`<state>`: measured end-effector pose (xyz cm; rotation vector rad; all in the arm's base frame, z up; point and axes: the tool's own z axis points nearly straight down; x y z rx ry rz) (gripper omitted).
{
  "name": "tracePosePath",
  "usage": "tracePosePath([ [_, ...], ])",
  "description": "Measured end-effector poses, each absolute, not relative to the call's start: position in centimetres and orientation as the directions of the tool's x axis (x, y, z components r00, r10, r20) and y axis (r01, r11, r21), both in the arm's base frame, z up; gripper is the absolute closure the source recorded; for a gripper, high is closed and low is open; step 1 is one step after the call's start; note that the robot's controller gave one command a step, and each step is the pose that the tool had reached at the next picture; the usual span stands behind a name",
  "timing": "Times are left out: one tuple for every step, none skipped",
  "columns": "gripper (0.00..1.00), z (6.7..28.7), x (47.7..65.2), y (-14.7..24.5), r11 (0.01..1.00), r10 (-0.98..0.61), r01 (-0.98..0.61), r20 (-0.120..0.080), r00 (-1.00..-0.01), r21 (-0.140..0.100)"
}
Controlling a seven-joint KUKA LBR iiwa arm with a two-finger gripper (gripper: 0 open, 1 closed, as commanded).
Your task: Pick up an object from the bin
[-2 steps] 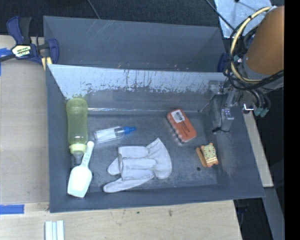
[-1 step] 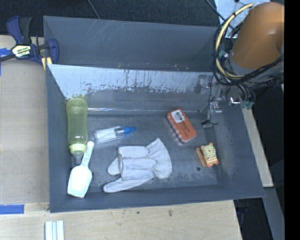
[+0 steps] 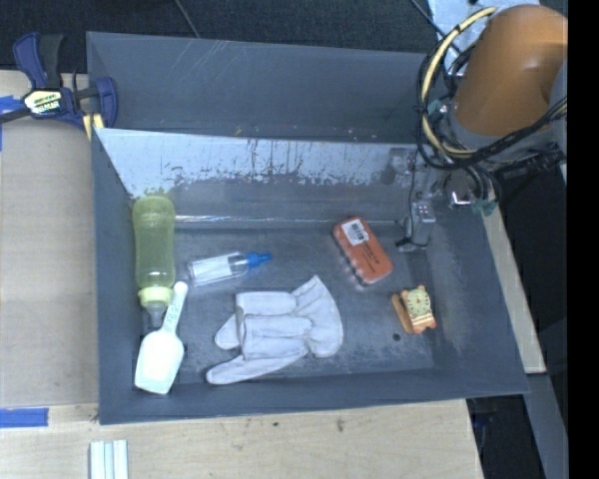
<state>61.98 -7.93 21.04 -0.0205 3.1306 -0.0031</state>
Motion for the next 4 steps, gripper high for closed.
tracePosePath([
  [0.00,20.1,61.1,-9.5,1.000,0.022,0.022,0.007,-1.000,0.002],
  [0.00,20.5,61.7,-6.3,1.000,0.002,0.002,-0.005,-1.000,-0.002],
  [0.00,16.5,61.4,-3.0,0.990,-0.140,-0.140,-0.006,-0.990,-0.001],
  [0.00,13.5,62.0,-2.2,0.993,-0.118,-0.118,-0.003,-0.993,0.000],
])
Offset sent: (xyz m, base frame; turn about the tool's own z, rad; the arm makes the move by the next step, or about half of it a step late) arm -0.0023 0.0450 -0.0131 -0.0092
